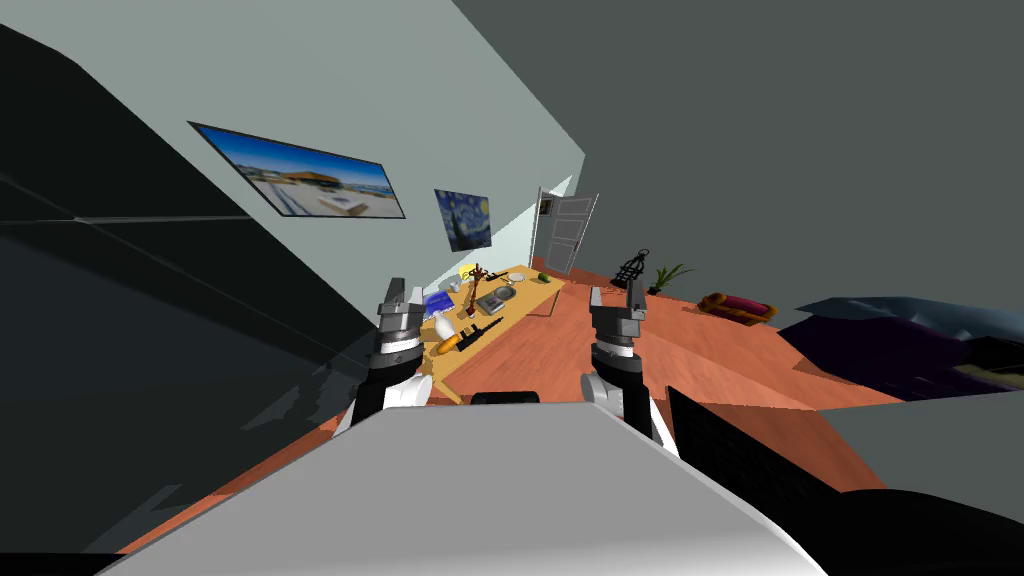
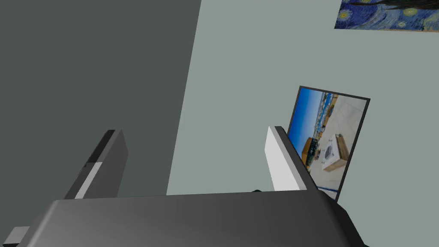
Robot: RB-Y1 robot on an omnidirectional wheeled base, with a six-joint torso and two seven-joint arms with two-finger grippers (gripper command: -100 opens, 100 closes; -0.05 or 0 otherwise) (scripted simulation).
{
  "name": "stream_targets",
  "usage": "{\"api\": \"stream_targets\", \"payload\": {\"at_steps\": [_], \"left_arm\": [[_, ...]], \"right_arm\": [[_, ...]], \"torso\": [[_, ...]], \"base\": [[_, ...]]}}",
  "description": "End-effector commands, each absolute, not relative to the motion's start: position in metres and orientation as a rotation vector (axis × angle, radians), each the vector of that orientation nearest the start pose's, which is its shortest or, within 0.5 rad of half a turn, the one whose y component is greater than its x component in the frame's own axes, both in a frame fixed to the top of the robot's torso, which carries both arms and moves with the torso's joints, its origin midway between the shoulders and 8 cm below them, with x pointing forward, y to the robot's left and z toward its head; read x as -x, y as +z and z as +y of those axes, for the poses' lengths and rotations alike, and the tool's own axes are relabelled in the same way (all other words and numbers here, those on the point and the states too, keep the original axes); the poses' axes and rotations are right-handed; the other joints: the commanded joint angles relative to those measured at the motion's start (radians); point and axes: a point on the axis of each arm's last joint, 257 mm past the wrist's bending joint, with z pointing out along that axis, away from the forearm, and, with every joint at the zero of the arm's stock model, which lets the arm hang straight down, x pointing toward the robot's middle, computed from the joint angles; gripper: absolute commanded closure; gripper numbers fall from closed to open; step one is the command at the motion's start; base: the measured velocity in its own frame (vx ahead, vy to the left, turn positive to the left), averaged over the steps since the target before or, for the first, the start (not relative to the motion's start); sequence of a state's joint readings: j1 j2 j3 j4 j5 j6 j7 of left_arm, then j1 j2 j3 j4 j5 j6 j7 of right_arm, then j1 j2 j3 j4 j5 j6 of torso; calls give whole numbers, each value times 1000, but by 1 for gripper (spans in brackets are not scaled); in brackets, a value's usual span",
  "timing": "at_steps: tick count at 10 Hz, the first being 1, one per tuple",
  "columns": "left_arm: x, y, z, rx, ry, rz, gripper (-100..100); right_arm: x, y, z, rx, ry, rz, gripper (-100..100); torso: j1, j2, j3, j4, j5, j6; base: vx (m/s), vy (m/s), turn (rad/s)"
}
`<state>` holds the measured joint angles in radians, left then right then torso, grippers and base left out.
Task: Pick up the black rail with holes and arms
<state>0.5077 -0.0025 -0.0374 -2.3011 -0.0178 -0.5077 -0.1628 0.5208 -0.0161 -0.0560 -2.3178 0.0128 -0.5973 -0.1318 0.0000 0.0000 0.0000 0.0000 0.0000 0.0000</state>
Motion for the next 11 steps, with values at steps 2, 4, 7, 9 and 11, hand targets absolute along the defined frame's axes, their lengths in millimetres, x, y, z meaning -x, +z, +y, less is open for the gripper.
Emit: {"api": "stream_targets", "payload": {"at_steps": [2,4,7,9,11], "left_arm": [[-362,12,252,605,-1243,722,-100],[-380,-5,244,641,-1283,780,-100],[-401,-28,234,690,-1322,850,-100],[-423,-54,225,745,-1355,926,-100],[-436,-72,221,786,-1362,979,-100]], "right_arm": [[-315,53,-289,-576,1384,525,0],[-315,53,-289,-576,1384,525,0],[-315,53,-289,-576,1384,525,0],[-315,53,-289,-576,1384,525,0],[-315,53,-289,-576,1384,525,0]], "torso": [[-2,1,0,0,0,0],[-9,1,1,0,-2,0],[-7,1,0,0,-2,0],[-6,1,0,0,-1,0],[-8,0,0,0,-2,0]], "base": [[-23,-83,66],[-29,-132,79],[-20,-103,50],[-18,-110,92],[-11,-98,38]]}}
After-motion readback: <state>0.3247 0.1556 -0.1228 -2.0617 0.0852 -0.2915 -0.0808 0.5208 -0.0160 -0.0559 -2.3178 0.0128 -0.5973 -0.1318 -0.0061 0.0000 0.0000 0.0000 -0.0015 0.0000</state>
